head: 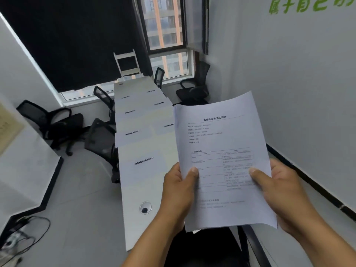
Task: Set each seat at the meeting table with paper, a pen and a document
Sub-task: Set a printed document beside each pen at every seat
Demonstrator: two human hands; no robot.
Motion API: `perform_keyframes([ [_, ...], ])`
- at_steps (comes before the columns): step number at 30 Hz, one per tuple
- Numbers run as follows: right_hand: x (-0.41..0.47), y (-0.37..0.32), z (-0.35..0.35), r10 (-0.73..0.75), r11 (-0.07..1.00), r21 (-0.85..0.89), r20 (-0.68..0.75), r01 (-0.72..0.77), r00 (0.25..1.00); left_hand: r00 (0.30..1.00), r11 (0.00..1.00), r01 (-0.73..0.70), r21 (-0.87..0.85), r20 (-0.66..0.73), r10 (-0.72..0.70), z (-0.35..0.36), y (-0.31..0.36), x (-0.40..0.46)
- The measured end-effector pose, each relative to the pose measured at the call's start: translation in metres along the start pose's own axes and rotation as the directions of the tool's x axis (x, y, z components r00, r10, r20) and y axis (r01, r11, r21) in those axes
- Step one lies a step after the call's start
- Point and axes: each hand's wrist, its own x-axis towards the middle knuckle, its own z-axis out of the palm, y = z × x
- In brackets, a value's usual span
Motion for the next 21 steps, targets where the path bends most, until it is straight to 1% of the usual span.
perform_keyframes([
  [5, 0.006, 0.004, 0.05, 0.012, 1.0, -0.015, 0.057, -0.011, 0.998, 0.998, 0.999, 0.026, -0.018, -0.059, -0.027, -0.047, -0.015, 0.018],
  [8, 0.01, 0.009, 0.071, 0.049, 0.997, -0.059, 0.082, -0.044, 0.995, 0.997, 0.998, 0.055, -0.041, -0.046, -0.057, -0.067, -0.025, 0.027],
  [10, 0.013, 0.016, 0.084, 0.059, 0.995, -0.085, 0.069, -0.053, 0.996, 0.996, 0.996, 0.077, -0.05, -0.039, -0.079, -0.08, -0.035, 0.037],
  [17, 0.014, 0.04, 0.113, 0.09, 0.983, -0.168, 0.061, -0.079, 0.994, 0.98, 0.975, 0.191, -0.116, -0.025, -0.195, -0.104, -0.068, 0.047],
  [21, 0.024, 0.053, 0.127, 0.085, 0.981, -0.184, 0.09, -0.068, 0.992, 0.972, 0.969, 0.216, -0.117, -0.067, -0.225, -0.115, -0.083, 0.054],
])
